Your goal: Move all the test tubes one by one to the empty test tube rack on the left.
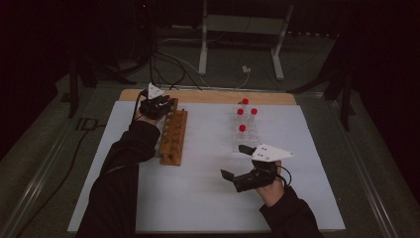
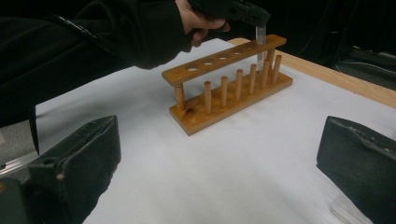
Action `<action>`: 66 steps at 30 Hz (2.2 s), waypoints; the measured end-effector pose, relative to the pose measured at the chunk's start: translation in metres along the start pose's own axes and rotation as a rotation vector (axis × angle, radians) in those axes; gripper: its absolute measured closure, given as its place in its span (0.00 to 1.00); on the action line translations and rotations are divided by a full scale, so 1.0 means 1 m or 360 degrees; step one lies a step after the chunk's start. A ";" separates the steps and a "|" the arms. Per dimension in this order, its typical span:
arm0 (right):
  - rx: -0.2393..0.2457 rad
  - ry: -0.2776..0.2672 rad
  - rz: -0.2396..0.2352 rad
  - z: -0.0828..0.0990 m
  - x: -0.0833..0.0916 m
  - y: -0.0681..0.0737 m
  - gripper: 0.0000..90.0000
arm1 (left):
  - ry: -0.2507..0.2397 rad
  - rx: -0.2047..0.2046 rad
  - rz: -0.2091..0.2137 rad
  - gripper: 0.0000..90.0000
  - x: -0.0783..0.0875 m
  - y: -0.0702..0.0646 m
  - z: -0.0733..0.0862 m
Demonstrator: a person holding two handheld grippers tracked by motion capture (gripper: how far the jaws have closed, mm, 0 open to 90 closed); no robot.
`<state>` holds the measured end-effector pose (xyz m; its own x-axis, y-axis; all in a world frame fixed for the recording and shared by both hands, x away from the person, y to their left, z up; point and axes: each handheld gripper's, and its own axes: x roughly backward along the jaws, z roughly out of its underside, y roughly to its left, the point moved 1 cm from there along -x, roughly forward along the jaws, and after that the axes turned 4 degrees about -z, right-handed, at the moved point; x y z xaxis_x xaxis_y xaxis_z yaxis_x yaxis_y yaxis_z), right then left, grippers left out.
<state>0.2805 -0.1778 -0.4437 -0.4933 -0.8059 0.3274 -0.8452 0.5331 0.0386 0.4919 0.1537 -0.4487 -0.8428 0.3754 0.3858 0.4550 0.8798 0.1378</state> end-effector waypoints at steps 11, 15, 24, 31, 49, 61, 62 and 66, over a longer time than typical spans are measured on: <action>0.0000 -0.0018 0.0010 -0.002 0.003 -0.001 0.00 | 0.0015 0.0053 0.0016 0.61 0.009 0.004 -0.004; 0.0003 -0.0032 0.0019 -0.005 0.006 -0.002 0.00 | 0.0001 0.0107 0.0043 0.45 0.019 0.007 -0.008; -0.0022 -0.0088 0.0045 -0.012 0.015 -0.010 0.00 | -0.0076 0.0164 0.0253 0.09 0.048 0.004 -0.014; -0.0036 -0.0088 0.0080 -0.019 0.021 -0.022 0.00 | -0.0108 0.0109 0.0394 0.02 0.076 -0.005 -0.012; -0.0115 0.0004 0.0337 -0.013 0.003 -0.068 0.00 | -0.0183 0.0036 0.0658 0.02 0.132 -0.034 0.021; -0.0173 0.0143 0.0448 0.007 -0.017 -0.091 0.18 | -0.0198 -0.0025 0.0722 0.02 0.154 -0.057 0.046; -0.0171 0.0169 0.0460 0.008 -0.019 -0.092 0.19 | -0.0193 -0.0024 0.0731 0.02 0.154 -0.057 0.048; -0.0197 0.0237 0.0480 0.013 -0.027 -0.097 0.32 | -0.0194 -0.0019 0.0726 0.02 0.152 -0.059 0.056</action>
<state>0.3729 -0.2106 -0.4689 -0.6737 -0.5661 0.4751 -0.6303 0.7757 0.0305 0.3210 0.1755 -0.4492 -0.5832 0.7551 0.2995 0.7894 0.6138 -0.0102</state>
